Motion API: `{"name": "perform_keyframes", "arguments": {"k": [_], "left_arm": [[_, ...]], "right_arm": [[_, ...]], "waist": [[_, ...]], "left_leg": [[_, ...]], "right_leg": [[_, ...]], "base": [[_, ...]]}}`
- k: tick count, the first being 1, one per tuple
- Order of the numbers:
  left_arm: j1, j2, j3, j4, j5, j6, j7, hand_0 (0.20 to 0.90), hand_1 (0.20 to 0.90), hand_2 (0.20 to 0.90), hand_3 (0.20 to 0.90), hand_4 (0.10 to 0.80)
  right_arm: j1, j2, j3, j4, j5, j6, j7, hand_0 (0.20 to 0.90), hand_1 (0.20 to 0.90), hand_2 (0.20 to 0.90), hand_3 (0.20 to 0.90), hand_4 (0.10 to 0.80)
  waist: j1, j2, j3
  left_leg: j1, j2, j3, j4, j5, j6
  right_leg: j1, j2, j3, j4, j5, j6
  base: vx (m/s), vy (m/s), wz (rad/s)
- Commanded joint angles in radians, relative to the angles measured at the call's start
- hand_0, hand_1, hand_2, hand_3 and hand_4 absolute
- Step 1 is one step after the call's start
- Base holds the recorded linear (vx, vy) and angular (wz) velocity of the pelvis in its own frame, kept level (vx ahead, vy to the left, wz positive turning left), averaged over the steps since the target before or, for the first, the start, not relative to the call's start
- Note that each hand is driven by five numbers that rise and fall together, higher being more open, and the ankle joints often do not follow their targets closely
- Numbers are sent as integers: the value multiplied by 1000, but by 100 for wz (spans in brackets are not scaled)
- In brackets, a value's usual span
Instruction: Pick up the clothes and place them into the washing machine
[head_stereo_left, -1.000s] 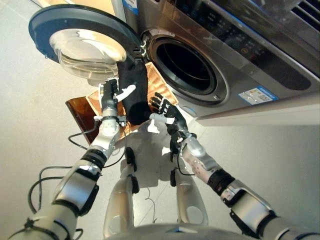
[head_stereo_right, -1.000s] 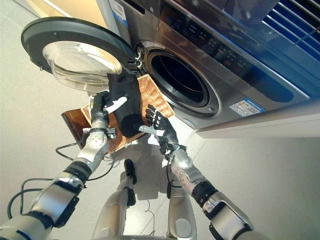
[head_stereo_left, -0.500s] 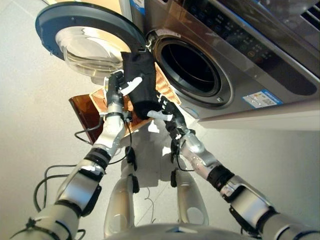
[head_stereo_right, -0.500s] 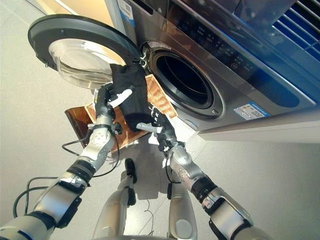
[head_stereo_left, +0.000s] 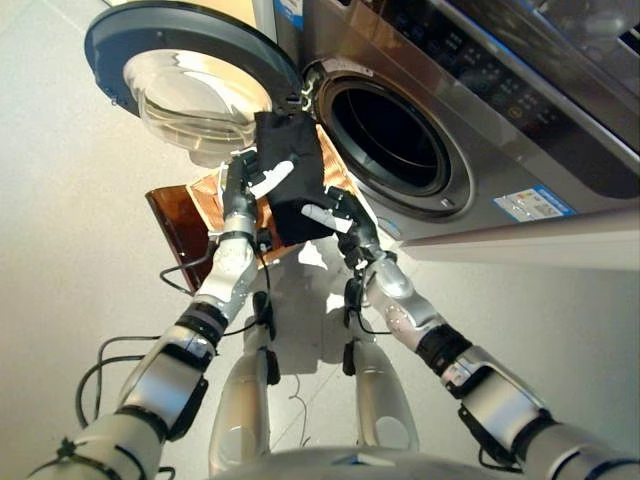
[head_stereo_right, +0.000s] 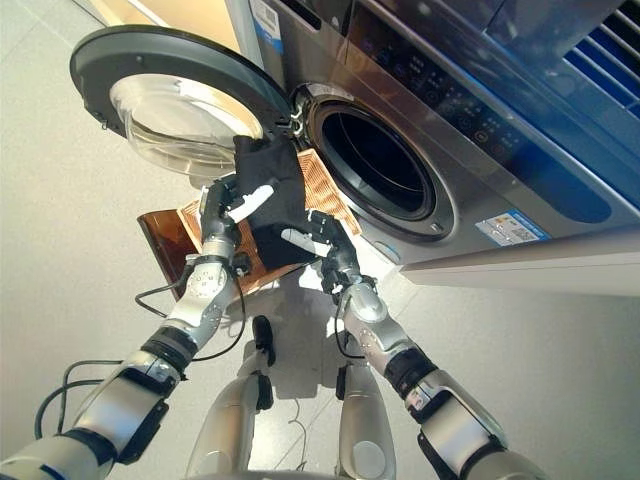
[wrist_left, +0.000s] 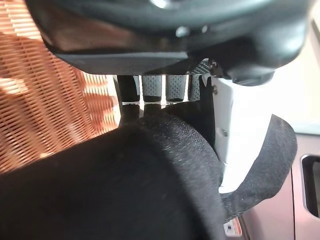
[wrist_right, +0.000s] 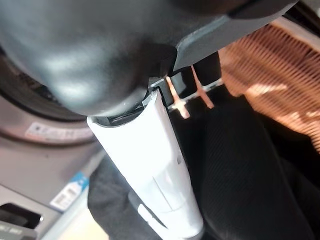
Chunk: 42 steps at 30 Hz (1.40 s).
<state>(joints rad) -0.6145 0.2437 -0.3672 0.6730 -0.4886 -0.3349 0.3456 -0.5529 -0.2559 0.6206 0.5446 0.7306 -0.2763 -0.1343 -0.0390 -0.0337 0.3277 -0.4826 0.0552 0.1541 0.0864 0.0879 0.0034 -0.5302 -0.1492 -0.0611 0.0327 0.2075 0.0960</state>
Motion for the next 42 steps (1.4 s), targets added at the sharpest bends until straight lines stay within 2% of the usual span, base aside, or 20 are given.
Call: {"name": "perform_keyframes", "arguments": {"k": [1,2,13,20,26,33,38,40,42], "left_arm": [[-41,30,28,-106,-8,-115,4,450,450,450,450,478],[-40,31,28,-106,-11,-113,-1,900,900,900,900,800],[-16,49,67,-84,-55,-108,-25,900,900,900,900,800],[99,118,193,-89,-123,-129,-59,900,900,900,900,800],[202,144,253,-80,-117,-128,-82,900,900,900,900,800],[286,128,297,-44,-81,-124,-64,900,900,900,900,800],[387,120,313,62,20,-97,-13,900,900,900,900,800],[418,114,296,114,73,-75,9,900,900,900,900,800],[436,109,303,118,73,-77,19,900,900,900,900,800]], "right_arm": [[-19,52,12,-70,-35,-60,38,200,200,200,200,300],[-18,51,12,-70,-35,-60,39,200,200,200,200,300],[1,49,-2,-59,-40,-57,39,200,200,200,200,300],[7,29,-61,-25,-79,-57,15,200,200,200,200,300],[14,9,-115,-23,-83,-62,6,200,200,200,200,300],[18,-2,-175,-16,-126,-75,-33,200,200,200,200,300],[-8,6,-250,22,-203,-95,-134,200,200,200,200,300],[-42,4,-278,55,-229,-97,-181,200,200,200,200,300],[-56,4,-296,62,-224,-106,-202,200,200,200,200,300]], "waist": [[6,33,-87],[6,33,-87],[8,43,-93],[24,64,-92],[41,88,-92],[54,107,-92],[72,134,-77],[82,150,-61],[85,155,-55]], "left_leg": [[-94,31,-39,70,-8,-94],[-94,31,-39,70,-8,-94],[-97,31,-39,71,-7,-94],[-93,28,-34,67,-3,-96],[-90,23,-32,63,0,-96],[-91,19,-31,63,0,-94],[-94,14,-25,63,0,-90],[-104,13,-20,68,1,-88],[-114,14,-21,76,0,-87]], "right_leg": [[6,7,5,52,-78,18],[6,7,5,52,-79,18],[-1,8,6,59,-81,16],[-3,6,5,65,-85,16],[-5,1,6,69,-87,17],[-6,-1,5,74,-92,16],[-19,-5,10,87,-95,18],[-45,-6,11,113,-102,19],[-59,-6,10,131,-108,18]], "base": [[0,0,0],[0,0,0],[0,0,0],[0,0,0],[0,0,0],[-2,-1,2],[-5,12,1],[-13,17,0],[-25,6,-5]]}}
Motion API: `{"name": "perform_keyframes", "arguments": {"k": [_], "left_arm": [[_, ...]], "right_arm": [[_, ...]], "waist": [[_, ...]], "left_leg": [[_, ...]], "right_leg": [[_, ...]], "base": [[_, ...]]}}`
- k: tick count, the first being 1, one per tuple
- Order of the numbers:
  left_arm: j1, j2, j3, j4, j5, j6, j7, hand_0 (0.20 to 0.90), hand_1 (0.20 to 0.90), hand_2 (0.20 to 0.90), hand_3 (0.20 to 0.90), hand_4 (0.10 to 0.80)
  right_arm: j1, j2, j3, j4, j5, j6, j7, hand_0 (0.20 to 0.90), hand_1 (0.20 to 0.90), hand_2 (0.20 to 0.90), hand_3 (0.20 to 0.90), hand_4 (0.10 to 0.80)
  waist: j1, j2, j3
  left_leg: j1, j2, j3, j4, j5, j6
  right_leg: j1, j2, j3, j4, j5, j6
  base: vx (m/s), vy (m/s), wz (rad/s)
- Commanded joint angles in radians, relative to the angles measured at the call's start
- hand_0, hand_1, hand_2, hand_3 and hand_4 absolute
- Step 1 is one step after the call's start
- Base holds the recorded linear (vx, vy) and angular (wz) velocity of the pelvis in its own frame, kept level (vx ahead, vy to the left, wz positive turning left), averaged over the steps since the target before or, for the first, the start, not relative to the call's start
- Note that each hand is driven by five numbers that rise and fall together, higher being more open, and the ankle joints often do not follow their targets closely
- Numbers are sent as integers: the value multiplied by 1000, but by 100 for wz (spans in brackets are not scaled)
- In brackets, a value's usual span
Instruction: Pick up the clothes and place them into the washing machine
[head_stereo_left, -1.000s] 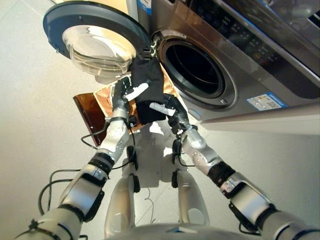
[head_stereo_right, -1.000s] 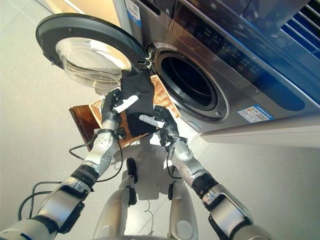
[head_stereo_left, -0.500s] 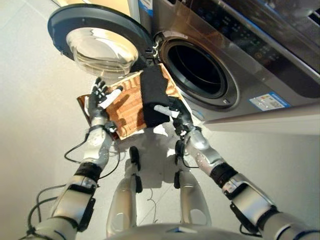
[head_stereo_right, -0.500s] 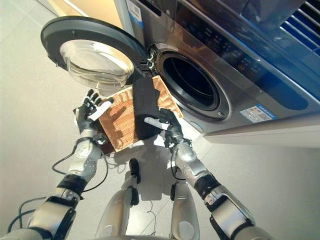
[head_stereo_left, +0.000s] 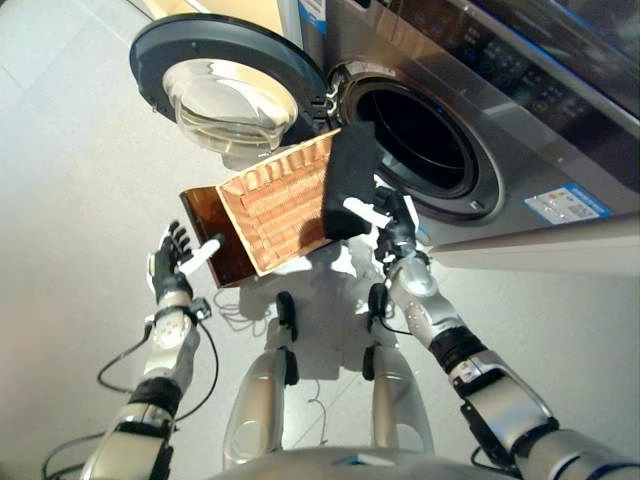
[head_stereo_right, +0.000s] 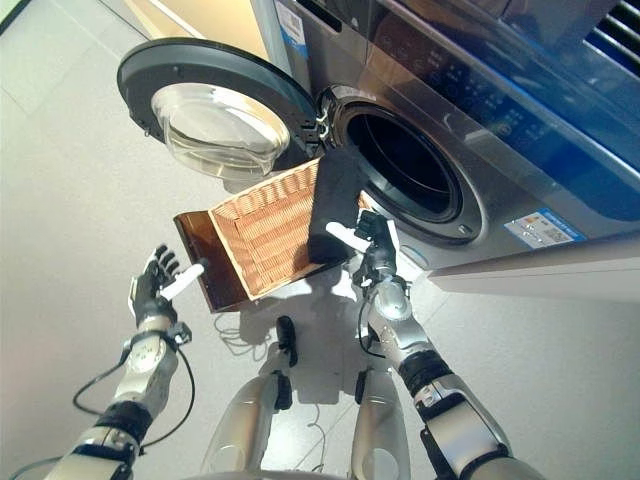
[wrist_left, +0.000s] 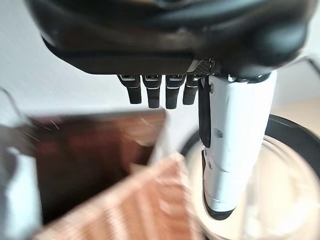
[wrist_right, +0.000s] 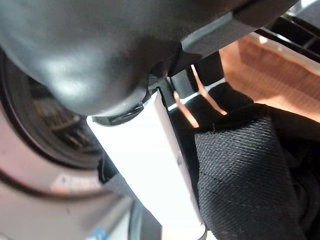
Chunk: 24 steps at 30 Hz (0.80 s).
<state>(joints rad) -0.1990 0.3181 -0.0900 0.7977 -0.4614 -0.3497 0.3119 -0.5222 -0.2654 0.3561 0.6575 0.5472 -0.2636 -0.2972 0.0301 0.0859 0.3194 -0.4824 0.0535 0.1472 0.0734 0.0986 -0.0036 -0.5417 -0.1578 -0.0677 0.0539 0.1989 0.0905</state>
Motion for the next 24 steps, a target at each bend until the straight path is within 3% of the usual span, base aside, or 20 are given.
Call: {"name": "perform_keyframes", "arguments": {"k": [1,8,12,13,17,19,24], "left_arm": [[21,34,26,-7,46,-62,53,900,900,900,900,800],[104,-5,49,167,-31,-28,30,900,900,900,900,800],[119,-13,32,208,-9,-14,29,900,900,900,900,800],[122,-14,15,200,-7,-14,24,900,900,900,900,800],[128,-13,-13,116,-30,-43,18,900,900,900,900,800],[120,-8,-25,92,-43,-56,22,900,900,900,900,800],[124,4,-37,25,-41,-77,49,900,900,900,900,800]], "right_arm": [[-86,14,-31,-51,-41,-119,-39,200,200,200,200,300],[-181,9,-111,17,-3,-138,-112,200,200,200,200,300],[-236,-13,-152,47,22,-158,-141,200,200,200,200,300],[-264,-32,-161,56,19,-157,-152,200,200,200,200,300],[-355,-97,-220,99,37,-176,-205,200,200,200,200,300],[-412,-127,-249,130,60,-193,-242,200,200,200,200,300],[-523,-186,-292,237,94,-211,-306,200,200,200,200,300]], "waist": [[16,35,-47],[27,54,-16],[30,62,-4],[33,65,0],[44,71,12],[49,74,23],[70,78,18]], "left_leg": [[-115,16,-14,89,-11,-80],[-224,42,-23,253,-74,-64],[-260,42,-38,307,-95,-58],[-258,39,-48,319,-128,-63],[-276,35,-64,296,-115,-65],[-288,33,-73,265,-67,-64],[-283,22,-100,205,-40,-70]], "right_leg": [[-49,3,17,110,-100,23],[-164,8,18,297,-165,10],[-201,12,16,358,-191,2],[-203,12,19,377,-223,9],[-217,7,1,382,-242,9],[-231,13,-11,377,-222,-1],[-244,22,-19,386,-240,-7]], "base": [[-51,-7,-6],[-43,-9,8],[15,-12,8],[79,-28,6],[26,-65,11],[-66,-65,24],[30,-40,13]]}}
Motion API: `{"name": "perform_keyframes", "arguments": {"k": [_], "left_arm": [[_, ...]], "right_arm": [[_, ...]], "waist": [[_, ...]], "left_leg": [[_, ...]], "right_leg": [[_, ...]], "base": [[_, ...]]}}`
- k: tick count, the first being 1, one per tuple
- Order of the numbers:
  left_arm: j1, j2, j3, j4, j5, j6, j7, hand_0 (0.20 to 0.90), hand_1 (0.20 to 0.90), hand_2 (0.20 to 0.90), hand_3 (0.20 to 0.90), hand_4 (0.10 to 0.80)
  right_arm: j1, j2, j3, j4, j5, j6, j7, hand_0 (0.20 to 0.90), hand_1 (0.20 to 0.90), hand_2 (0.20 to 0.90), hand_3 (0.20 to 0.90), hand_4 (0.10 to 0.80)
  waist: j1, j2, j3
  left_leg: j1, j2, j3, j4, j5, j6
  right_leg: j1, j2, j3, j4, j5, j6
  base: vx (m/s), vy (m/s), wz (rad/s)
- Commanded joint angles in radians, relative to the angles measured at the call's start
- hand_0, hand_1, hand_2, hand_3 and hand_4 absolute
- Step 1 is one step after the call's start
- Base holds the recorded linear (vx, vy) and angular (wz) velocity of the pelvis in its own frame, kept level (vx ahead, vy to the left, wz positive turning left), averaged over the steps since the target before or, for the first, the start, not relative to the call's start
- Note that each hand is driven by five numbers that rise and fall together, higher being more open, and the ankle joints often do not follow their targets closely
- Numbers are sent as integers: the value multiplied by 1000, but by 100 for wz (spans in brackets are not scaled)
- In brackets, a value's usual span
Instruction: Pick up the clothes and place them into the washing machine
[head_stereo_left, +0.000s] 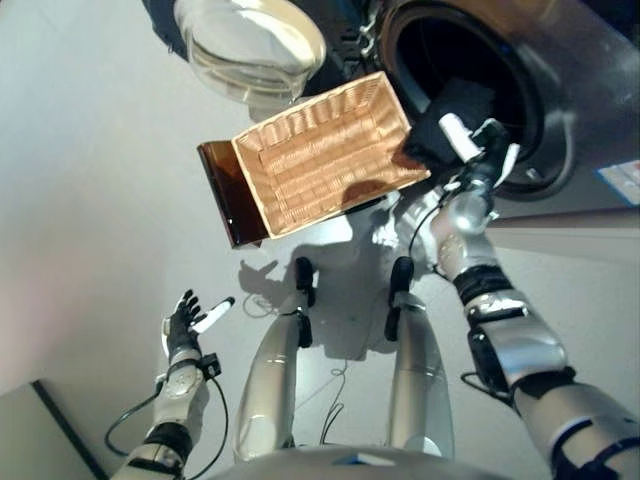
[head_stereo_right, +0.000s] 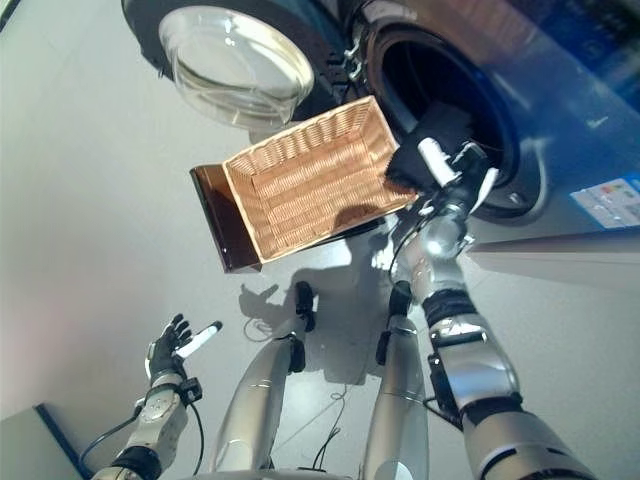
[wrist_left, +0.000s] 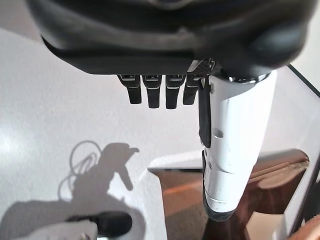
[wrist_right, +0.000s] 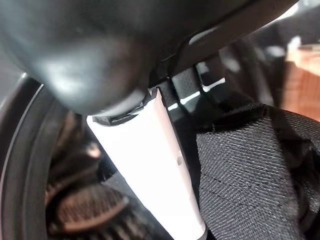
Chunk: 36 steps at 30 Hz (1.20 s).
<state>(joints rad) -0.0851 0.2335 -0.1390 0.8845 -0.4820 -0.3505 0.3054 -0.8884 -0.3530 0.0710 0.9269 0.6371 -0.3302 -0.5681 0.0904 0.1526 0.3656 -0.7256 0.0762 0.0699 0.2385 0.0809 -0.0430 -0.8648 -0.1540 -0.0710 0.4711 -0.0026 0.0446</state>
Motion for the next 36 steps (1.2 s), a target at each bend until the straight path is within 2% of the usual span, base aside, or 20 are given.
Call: {"name": "perform_keyframes", "arguments": {"k": [1,5,8,9,10,11,12,14,15,16,20,23,26,27,36], "left_arm": [[15,95,10,-96,-20,-89,63,900,900,900,900,800],[6,116,13,-196,-39,-124,72,900,900,900,900,800],[10,124,6,-296,-36,-138,72,900,900,900,900,800],[7,129,-2,-338,-35,-146,68,900,900,900,900,800],[6,129,-2,-340,-35,-146,69,900,900,900,900,800],[1,130,-15,-365,-32,-149,64,900,900,900,900,800],[-2,127,-15,-365,-32,-148,64,900,900,900,900,800],[1,134,-15,-414,-17,-155,62,900,900,900,900,800],[4,134,-11,-408,-17,-158,63,900,900,900,900,800],[1,132,-12,-401,-17,-157,62,900,900,900,900,800],[-1,135,8,-394,2,-166,78,900,900,900,900,800],[4,139,21,-395,15,-172,98,900,900,900,900,800],[7,138,27,-394,19,-172,105,900,900,900,900,800],[6,137,27,-394,18,-172,105,900,900,900,900,800],[2,129,33,-370,-34,-182,74,900,900,900,900,800]], "right_arm": [[-186,-119,-10,-2,11,-144,-45,200,200,200,200,300],[-305,-234,9,105,77,-134,-20,200,200,200,200,300],[-342,-280,19,117,119,-139,-5,200,200,200,200,300],[-382,-315,22,128,162,-143,7,200,200,200,200,300],[-385,-318,23,132,167,-144,11,200,200,200,200,300],[-422,-347,29,160,202,-148,18,200,200,200,200,300],[-428,-351,34,167,207,-149,24,200,200,200,200,300],[-470,-401,59,170,201,-150,18,200,200,200,200,300],[-488,-423,65,165,199,-155,10,200,200,200,200,300],[-496,-436,71,160,195,-158,4,200,200,200,200,300],[-520,-509,83,111,104,-171,-72,200,200,200,200,300],[-555,-569,86,111,73,-183,-132,200,200,200,200,300],[-561,-588,99,118,84,-178,-121,200,200,200,200,300],[-562,-589,100,120,86,-178,-119,900,900,900,900,800],[-521,-529,76,147,146,-177,-64,900,900,900,900,800]], "waist": [[21,15,-28],[57,26,-25],[71,34,-22],[79,35,-32],[80,39,-23],[91,39,-31],[89,37,-38],[105,46,-42],[110,47,-45],[107,43,-56],[113,50,-70],[119,53,-79],[124,59,-74],[125,59,-74],[114,78,-75]], "left_leg": [[-38,-2,-28,29,-17,-33],[-33,-10,-56,-21,13,-45],[-25,-18,-72,-61,38,-56],[-6,-26,-92,-93,34,-71],[-17,-24,-87,-91,60,-67],[-5,-29,-96,-126,73,-71],[6,-33,-102,-135,53,-75],[3,-39,-107,-161,90,-79],[5,-41,-110,-168,98,-82],[20,-48,-118,-182,77,-88],[20,-57,-128,-206,91,-90],[19,-67,-130,-211,92,-88],[7,-67,-119,-207,110,-81],[7,-67,-118,-207,110,-81],[16,-76,-102,-178,91,-68]], "right_leg": [[73,18,-17,-25,-42,39],[55,11,-35,6,-69,42],[47,3,-48,22,-81,40],[48,-4,-52,40,-121,47],[38,-5,-60,40,-97,40],[33,-8,-68,45,-108,40],[40,-8,-59,48,-134,46],[28,-14,-77,59,-121,39],[26,-15,-82,66,-126,39],[36,-20,-75,70,-161,46],[37,-25,-81,71,-167,47],[32,-30,-80,75,-167,48],[16,-33,-79,76,-138,46],[16,-33,-78,76,-138,46],[41,-32,-51,47,-111,49]], "base": [[22,-43,-5],[0,-55,19],[38,-54,32],[18,-17,27],[49,-29,34],[30,-17,36],[150,-53,39],[1,-19,28],[70,-11,23],[149,-20,31],[67,1,20],[13,26,10],[-101,59,-1],[-2,56,-5],[3,37,-5]]}}
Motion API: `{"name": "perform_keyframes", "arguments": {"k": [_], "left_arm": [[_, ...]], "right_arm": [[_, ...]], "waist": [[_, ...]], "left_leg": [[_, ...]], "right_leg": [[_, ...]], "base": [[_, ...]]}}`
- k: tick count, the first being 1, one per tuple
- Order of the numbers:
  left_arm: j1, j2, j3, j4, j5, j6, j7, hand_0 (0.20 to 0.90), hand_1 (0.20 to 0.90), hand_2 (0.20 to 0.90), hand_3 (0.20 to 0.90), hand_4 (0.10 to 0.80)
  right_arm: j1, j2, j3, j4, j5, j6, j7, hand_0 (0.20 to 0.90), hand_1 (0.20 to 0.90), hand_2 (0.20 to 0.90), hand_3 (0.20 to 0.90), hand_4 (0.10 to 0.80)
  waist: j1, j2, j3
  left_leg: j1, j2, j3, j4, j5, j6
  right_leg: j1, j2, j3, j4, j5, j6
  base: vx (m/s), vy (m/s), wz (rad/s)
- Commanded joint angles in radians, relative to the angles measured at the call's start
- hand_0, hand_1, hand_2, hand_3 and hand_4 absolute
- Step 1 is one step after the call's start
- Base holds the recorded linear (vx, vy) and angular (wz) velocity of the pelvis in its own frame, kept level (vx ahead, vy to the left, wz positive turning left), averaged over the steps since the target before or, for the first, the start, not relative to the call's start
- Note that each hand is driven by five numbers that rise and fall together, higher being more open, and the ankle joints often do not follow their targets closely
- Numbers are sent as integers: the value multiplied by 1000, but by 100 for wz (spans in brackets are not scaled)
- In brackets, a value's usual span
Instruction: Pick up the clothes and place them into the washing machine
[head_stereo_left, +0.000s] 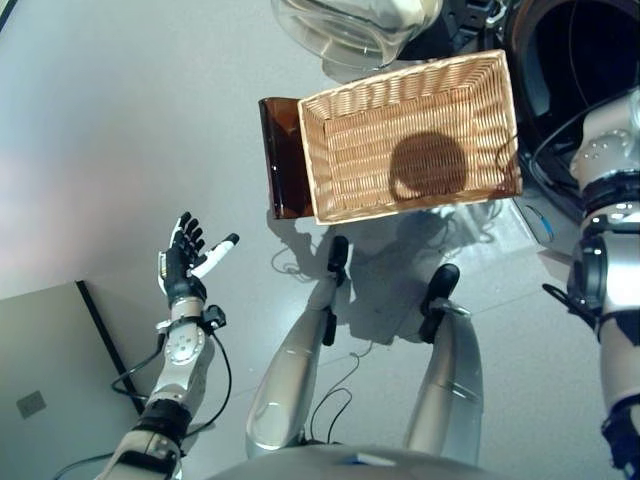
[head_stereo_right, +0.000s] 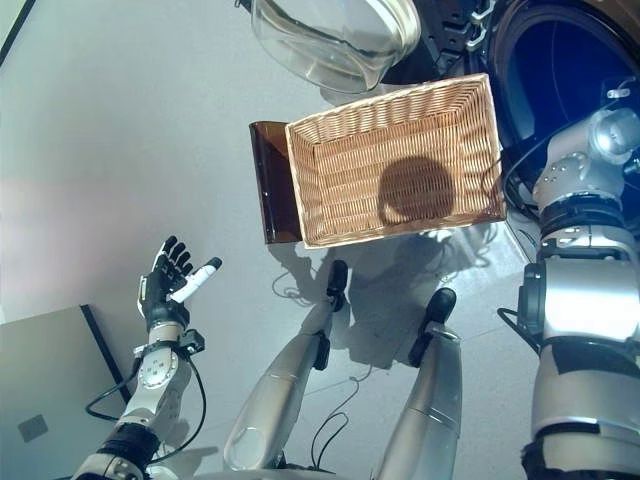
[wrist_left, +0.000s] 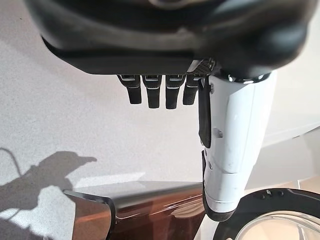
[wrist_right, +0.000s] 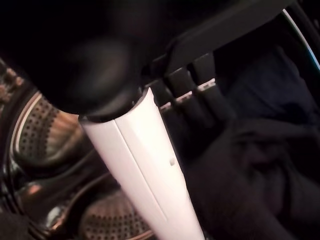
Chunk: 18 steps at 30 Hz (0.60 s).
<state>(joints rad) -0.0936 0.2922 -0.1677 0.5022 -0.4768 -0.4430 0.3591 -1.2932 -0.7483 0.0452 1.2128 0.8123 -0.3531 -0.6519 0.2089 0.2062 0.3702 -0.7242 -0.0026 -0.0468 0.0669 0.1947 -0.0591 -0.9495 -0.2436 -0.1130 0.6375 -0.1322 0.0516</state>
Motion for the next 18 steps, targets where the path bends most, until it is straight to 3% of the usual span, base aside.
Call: {"name": "perform_keyframes", "arguments": {"k": [1,13,18], "left_arm": [[11,72,62,12,-40,-90,19,900,900,900,900,800],[3,74,51,53,-74,-82,-11,900,900,900,900,800],[-2,69,40,82,-89,-69,-25,900,900,900,900,800]], "right_arm": [[-114,-133,100,-140,-30,-154,19,900,900,900,900,800],[-77,-58,78,-98,28,-137,77,900,900,900,900,800],[-27,14,64,-58,67,-122,118,900,900,900,900,800]], "waist": [[-4,24,-79],[-13,27,-71],[-14,20,-66]], "left_leg": [[16,3,14,-6,-23,-52],[34,1,21,0,-24,-51],[29,1,22,20,-30,-45]], "right_leg": [[128,58,-9,-120,19,42],[164,68,-4,-151,35,36],[169,72,-1,-160,48,34]], "base": [[-8,31,-5],[-13,10,-4],[-24,11,-4]]}}
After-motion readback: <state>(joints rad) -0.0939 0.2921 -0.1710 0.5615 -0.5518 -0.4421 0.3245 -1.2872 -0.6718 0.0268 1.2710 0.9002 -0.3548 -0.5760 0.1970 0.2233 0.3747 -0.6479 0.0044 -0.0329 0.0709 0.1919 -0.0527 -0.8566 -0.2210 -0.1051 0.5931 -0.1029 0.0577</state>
